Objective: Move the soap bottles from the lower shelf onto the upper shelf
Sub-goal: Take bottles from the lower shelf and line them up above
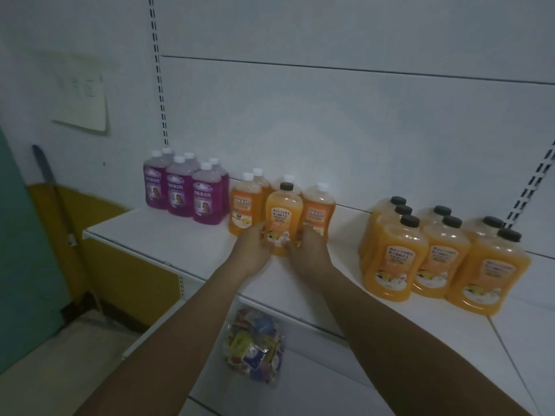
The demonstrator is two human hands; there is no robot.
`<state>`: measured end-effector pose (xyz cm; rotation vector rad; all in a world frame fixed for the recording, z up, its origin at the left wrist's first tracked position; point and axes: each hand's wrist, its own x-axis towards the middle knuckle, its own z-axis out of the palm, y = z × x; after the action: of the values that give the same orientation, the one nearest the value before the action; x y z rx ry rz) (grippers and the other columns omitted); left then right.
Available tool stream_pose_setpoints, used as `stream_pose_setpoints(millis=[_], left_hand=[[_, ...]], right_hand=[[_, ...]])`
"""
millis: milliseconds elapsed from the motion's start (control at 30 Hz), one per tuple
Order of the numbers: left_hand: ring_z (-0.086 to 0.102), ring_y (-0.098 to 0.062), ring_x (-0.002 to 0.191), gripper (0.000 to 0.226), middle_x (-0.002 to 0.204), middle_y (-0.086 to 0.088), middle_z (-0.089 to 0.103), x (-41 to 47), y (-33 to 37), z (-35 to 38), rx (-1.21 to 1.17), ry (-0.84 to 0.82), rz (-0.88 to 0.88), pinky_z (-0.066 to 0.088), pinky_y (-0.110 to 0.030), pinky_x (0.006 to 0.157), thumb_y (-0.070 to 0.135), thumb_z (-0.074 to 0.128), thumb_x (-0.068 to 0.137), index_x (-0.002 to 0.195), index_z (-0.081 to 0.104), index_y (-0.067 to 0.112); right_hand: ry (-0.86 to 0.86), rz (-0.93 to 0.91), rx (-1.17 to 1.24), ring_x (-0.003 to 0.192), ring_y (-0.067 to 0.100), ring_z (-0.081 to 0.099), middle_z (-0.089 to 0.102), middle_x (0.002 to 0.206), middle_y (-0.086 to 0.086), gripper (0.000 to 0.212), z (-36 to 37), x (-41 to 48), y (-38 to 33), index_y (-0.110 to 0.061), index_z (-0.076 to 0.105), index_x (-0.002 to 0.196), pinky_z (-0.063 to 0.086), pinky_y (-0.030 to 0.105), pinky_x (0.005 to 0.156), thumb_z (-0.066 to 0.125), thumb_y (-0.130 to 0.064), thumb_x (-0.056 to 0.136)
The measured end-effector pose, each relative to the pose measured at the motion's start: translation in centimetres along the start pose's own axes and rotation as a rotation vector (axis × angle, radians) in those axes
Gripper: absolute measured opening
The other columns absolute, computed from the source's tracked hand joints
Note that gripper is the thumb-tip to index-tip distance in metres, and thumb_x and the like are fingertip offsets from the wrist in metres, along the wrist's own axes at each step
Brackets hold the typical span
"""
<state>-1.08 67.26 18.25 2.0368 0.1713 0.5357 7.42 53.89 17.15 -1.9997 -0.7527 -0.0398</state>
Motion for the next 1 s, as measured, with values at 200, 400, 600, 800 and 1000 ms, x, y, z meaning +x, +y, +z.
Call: stream_pose_setpoints(millis=[200,400,600,800,1000], left_hand=[[0.056,-0.007,0.125,0.034,0.137,0.013,0.062,0.0,-1.6,0.4,0.000,-0.007,0.041,0.045,-0.027,0.108,0.018,0.061,0.102,0.134,0.060,0.029],[0.049,-0.017,0.141,0.047,0.149,0.010,0.055,0.7,-2.0,0.3,0.056,-0.077,-0.021,0.040,-0.040,0.116,0.018,0.060,0.101,0.146,0.051,0.029],[0.049,-0.017,0.139,0.044,0.148,0.009,0.056,0.7,-1.5,-0.3,0.039,-0.070,-0.002,0.040,-0.033,0.111,0.022,0.060,0.102,0.145,0.053,0.027],[0.050,-0.013,0.137,0.041,0.144,0.013,0.055,-0.9,0.1,-0.9,0.069,-0.053,-0.012,0.036,-0.026,0.103,0.022,0.060,0.103,0.143,0.053,0.028],[0.059,-0.001,0.122,0.042,0.138,0.014,0.061,-5.9,3.4,-0.9,0.114,0.042,0.008,0.050,-0.030,0.108,0.029,0.065,0.100,0.141,0.058,0.028]], right_hand=[[0.052,0.029,-0.021,0.089,-0.003,0.058,0.064,0.112,-0.013,0.030,0.8,1.8,0.1,-0.024,0.060,0.131,0.043,0.006,0.075,0.062,-0.025,0.101],[0.086,0.115,-0.103,0.096,0.014,0.068,0.071,0.110,-0.006,0.023,1.5,3.2,0.4,-0.022,0.066,0.121,0.047,0.022,0.076,0.064,-0.029,0.099],[0.095,0.116,-0.156,0.087,0.010,0.065,0.072,0.108,-0.004,0.024,1.7,3.4,0.1,-0.020,0.068,0.120,0.042,0.014,0.064,0.065,-0.031,0.098],[-0.019,0.048,-0.107,0.086,0.010,0.063,0.065,0.095,-0.006,0.007,0.1,0.8,-1.4,-0.018,0.067,0.104,0.057,0.031,0.088,0.061,-0.020,0.101],[-0.073,0.058,-0.306,0.111,0.013,0.063,0.064,0.128,-0.005,0.045,-4.3,-5.4,-3.4,-0.019,0.057,0.138,0.050,0.026,0.095,0.067,-0.037,0.097]])
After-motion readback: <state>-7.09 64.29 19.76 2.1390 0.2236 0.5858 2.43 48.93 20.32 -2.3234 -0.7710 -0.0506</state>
